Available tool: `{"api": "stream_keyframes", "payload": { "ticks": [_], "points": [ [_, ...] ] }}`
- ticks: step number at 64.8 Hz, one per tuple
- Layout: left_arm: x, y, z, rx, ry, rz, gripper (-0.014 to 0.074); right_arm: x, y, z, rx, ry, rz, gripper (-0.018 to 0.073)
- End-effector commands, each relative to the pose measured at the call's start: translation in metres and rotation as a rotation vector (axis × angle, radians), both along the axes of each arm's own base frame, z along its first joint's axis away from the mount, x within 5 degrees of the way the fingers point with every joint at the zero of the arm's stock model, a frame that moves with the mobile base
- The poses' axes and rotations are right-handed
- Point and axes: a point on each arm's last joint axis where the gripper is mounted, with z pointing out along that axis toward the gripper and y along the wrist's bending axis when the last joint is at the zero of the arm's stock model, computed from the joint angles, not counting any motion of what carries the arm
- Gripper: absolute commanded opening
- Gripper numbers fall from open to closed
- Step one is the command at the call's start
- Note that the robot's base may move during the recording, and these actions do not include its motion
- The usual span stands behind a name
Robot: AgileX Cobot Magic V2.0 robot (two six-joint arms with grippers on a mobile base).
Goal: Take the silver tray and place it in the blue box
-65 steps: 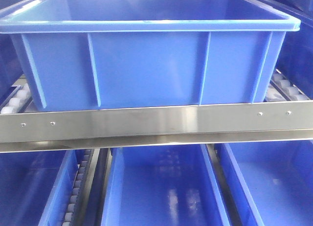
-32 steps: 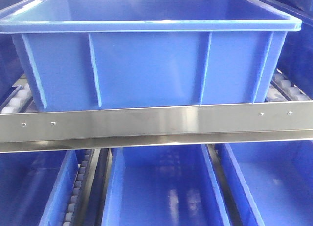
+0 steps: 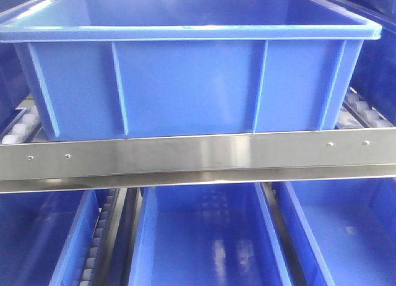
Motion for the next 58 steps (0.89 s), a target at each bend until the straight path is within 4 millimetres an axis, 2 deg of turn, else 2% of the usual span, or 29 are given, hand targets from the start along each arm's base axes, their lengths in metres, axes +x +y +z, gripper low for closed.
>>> {"api": "stream_keyframes", "payload": {
  "ticks": [1,8,13,28,44,58],
  "points": [
    [-0.001,0.001,0.016,-0.042,-0.087,0.004,-0.0013,-0.004,0.0,0.016,-0.014,-0.137,-0.006,0.0049],
    [-0.003,0.004,0.018,0.002,-0.132,0.05,-0.0013,-0.004,0.0,0.016,-0.014,-0.137,-0.006,0.0049],
    [-0.004,0.009,0.011,0.009,-0.133,0.122,-0.0013,-0.004,0.0,0.016,-0.014,-0.137,-0.006,0.0049],
    [-0.003,0.021,-0.031,0.043,-0.127,0.339,-0.0013,-0.004,0.0,0.016,-0.014,-0.137,-0.006,0.0049],
    [-0.002,0.023,-0.072,0.054,-0.144,0.377,-0.0013,-0.004,0.0,0.016,-0.014,-0.137,-0.006,0.0049],
    [-0.002,0.023,-0.072,0.069,-0.139,0.377,-0.0013,-0.004,0.0,0.016,-0.014,-0.137,-0.006,0.0049]
  ]
}}
